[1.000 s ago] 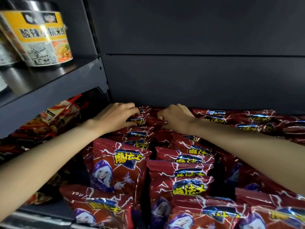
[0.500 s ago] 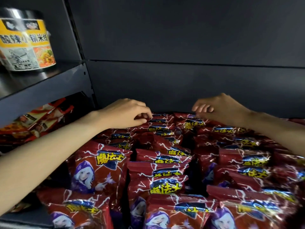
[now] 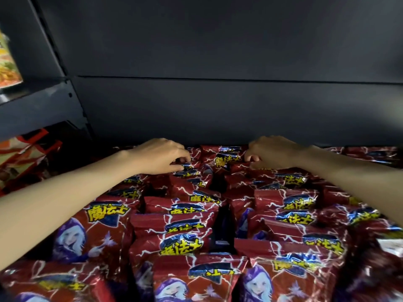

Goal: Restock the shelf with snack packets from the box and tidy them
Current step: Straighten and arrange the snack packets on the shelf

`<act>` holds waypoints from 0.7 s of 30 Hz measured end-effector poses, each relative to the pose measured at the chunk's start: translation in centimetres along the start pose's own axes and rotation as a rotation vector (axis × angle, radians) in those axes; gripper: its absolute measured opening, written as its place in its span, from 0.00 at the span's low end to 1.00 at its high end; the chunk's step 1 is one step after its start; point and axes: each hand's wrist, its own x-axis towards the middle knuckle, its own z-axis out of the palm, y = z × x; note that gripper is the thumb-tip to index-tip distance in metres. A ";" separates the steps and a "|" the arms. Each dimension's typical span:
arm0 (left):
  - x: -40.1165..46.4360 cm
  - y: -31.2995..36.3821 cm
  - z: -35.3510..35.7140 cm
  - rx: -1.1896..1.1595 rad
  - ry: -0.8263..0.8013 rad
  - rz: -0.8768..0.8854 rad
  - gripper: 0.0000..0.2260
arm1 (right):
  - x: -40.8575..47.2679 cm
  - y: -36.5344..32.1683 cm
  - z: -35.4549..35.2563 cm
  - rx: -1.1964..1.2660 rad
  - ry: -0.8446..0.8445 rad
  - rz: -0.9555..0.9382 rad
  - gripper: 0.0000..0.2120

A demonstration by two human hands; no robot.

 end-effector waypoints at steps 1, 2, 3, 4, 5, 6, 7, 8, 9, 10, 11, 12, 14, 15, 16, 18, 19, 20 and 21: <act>0.0 0.0 0.0 -0.001 0.004 -0.002 0.15 | 0.1 -0.2 0.0 0.004 0.020 -0.006 0.12; 0.0 0.1 0.1 -0.005 0.007 -0.004 0.15 | 0.2 -0.4 0.0 0.019 0.059 -0.008 0.12; 0.0 0.1 0.1 -0.010 0.009 -0.006 0.15 | 0.3 -0.8 0.1 0.040 0.113 -0.003 0.12; 0.0 0.1 0.2 -0.014 0.012 -0.008 0.15 | 0.4 -1.2 0.0 0.063 0.172 0.006 0.12; 0.0 0.1 0.2 -0.018 0.015 -0.011 0.15 | 0.4 -1.7 -0.1 0.087 0.230 0.016 0.11; 0.0 0.1 0.2 -0.021 0.018 -0.015 0.15 | 0.6 -2.2 -0.2 0.106 0.277 0.020 0.11; -0.1 0.1 0.2 -0.024 0.021 -0.017 0.15 | 0.8 -2.7 -0.4 0.116 0.305 0.018 0.11; -0.1 0.1 0.3 -0.030 0.025 -0.018 0.15 | 1.2 -3.2 -0.6 0.113 0.316 0.011 0.11; -0.1 0.1 0.3 -0.035 0.030 -0.020 0.15 | 1.6 -3.6 -0.7 0.103 0.321 0.006 0.10; -0.1 0.1 0.3 -0.040 0.038 -0.024 0.15 | 2.2 -4.0 -0.7 0.090 0.328 0.003 0.10; -0.1 0.1 0.3 -0.037 0.046 -0.029 0.15 | 2.7 -4.4 -0.6 0.076 0.336 0.003 0.10; 0.0 0.1 0.3 -0.029 0.060 -0.035 0.15 | 3.0 -4.7 -0.6 0.062 0.338 0.005 0.10; 0.3 0.3 0.1 -0.015 0.101 -0.044 0.15 | 3.4 -5.1 -0.4 0.053 0.324 0.011 0.09; 0.6 0.4 -0.1 -0.021 0.126 -0.041 0.16 | 3.4 -5.2 -0.4 0.048 0.309 0.016 0.09; 0.9 0.7 -0.3 -0.037 0.151 -0.033 0.16 | 3.3 -5.2 -0.3 0.036 0.292 0.022 0.09; 2.0 1.4 -0.7 -0.073 0.182 0.000 0.16 | 3.0 -5.1 -0.3 0.002 0.275 0.034 0.09; 2.7 1.9 -0.8 -0.088 0.183 0.020 0.17 | 3.0 -5.1 -0.3 -0.006 0.276 0.041 0.10; 3.5 2.5 -0.8 -0.094 0.177 0.038 0.18 | 3.0 -5.2 -0.3 -0.003 0.279 0.045 0.11; 4.3 3.0 -0.6 -0.082 0.169 0.047 0.19 | 3.0 -5.3 -0.3 0.012 0.281 0.046 0.11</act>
